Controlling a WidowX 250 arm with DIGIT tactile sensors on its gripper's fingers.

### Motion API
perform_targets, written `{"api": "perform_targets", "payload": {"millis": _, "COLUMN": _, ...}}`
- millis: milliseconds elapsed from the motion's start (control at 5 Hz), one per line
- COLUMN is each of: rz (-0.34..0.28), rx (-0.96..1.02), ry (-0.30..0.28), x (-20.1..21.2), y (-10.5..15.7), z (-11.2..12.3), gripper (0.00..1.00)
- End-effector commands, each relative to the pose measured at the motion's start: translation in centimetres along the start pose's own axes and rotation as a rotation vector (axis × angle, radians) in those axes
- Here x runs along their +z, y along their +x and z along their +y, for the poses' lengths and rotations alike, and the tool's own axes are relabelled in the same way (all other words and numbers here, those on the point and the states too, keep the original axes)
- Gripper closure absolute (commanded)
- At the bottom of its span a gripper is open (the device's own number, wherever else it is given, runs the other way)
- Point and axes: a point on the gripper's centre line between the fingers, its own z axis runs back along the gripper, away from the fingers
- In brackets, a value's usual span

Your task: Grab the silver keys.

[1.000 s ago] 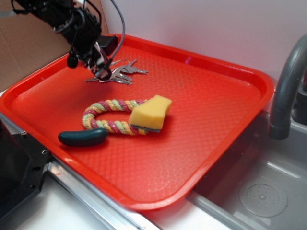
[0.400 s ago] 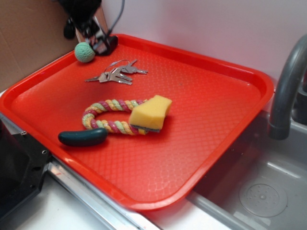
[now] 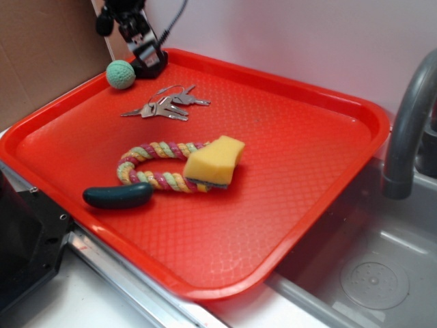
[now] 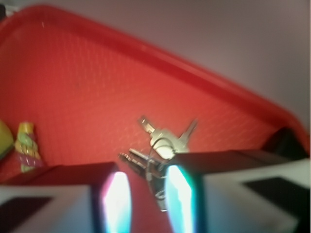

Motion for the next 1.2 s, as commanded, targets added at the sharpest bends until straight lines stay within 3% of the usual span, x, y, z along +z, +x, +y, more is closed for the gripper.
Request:
{"api": "perform_targets", "payload": {"millis": 0, "rz": 0.013, "rx": -0.065, "ry": -0.01, "x": -2.6, "y": 0.8, "z": -0.7, "gripper": 0.0}}
{"api": "perform_targets", "payload": {"millis": 400, "rz": -0.06, "rx": -0.082, "ry": -0.058, "x": -4.9, "y": -1.0, "z": 0.5, "gripper": 0.0}}
{"api": "perform_targets", "payload": {"millis": 600, "rz": -0.112, "rx": -0.053, "ry": -0.099, "x": -5.0, "y": -1.3, "z": 0.7, "gripper": 0.55}}
{"api": "perform_targets", "payload": {"millis": 800, "rz": -0.141, "rx": -0.037, "ry": -0.104, "x": -5.0, "y": -1.7, "z": 0.5, "gripper": 1.0}}
{"api": "perform_targets", "payload": {"millis": 1000, "rz": -0.149, "rx": -0.044, "ry": -0.091, "x": -5.0, "y": -1.7, "z": 0.4, "gripper": 1.0}}
